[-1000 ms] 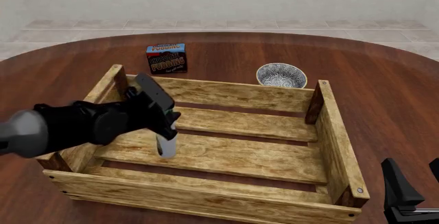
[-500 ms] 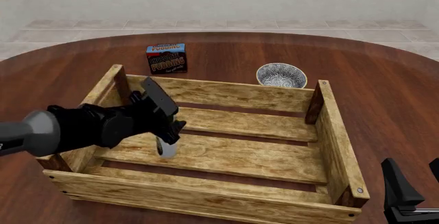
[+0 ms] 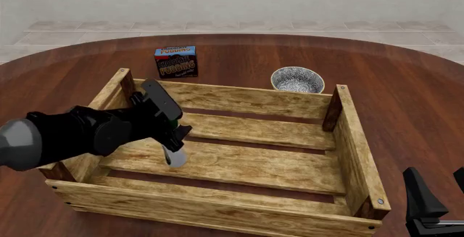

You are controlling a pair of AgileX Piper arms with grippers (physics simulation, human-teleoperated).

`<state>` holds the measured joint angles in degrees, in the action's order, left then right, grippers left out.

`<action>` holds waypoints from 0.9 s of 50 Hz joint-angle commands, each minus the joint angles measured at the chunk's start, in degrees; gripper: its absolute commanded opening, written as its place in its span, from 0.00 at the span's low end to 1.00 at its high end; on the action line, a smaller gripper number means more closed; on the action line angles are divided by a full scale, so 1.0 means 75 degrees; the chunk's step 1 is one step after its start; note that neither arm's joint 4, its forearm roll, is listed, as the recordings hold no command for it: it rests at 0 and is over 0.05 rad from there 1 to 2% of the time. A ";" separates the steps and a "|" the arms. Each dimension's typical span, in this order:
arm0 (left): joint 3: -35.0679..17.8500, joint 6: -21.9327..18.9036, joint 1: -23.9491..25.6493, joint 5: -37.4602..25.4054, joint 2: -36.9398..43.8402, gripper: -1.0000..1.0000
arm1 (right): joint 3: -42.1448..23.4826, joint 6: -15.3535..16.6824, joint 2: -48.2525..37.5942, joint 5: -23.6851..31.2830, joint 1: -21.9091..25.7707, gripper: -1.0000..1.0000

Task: Pick up the salad dressing and put it in the tray.

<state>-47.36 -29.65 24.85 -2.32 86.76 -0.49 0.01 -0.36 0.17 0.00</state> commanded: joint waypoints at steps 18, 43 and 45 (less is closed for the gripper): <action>-0.0443 0.0159 0.0036 -0.1035 -0.1498 1.00 | 0.0000 0.0001 -0.0001 0.0000 0.0000 1.00; -0.1363 0.0582 -0.0175 -0.2190 -0.3286 1.00 | 0.0000 0.0000 0.0000 0.0000 0.0000 1.00; -0.1398 0.0622 -0.0195 -0.2233 -0.3363 1.00 | 0.0000 -0.0002 0.0002 -0.0001 -0.0001 1.00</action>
<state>-56.00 -26.31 24.17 -16.82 65.84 -0.49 0.01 -0.36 0.17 0.00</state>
